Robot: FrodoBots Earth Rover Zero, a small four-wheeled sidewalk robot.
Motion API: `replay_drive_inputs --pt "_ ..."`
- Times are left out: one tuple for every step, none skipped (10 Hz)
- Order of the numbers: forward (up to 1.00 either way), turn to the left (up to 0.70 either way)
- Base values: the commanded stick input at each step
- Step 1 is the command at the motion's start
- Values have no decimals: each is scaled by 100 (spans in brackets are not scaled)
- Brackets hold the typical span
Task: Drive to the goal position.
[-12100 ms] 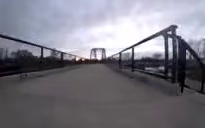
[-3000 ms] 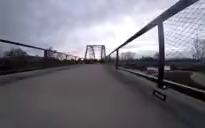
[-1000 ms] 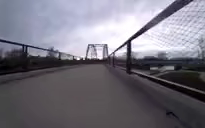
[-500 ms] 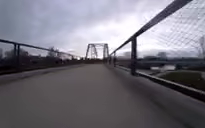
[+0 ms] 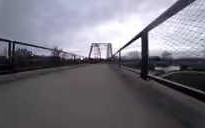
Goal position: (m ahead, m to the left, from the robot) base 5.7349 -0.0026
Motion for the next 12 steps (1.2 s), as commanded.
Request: replay_drive_inputs --pt "100 0" --pt "100 0" --pt "100 0" --pt "100 0" --pt "100 0" --pt "100 0" --pt "100 0" --pt "100 0" --pt "100 0" --pt "100 0" --pt "100 0" --pt "100 0"
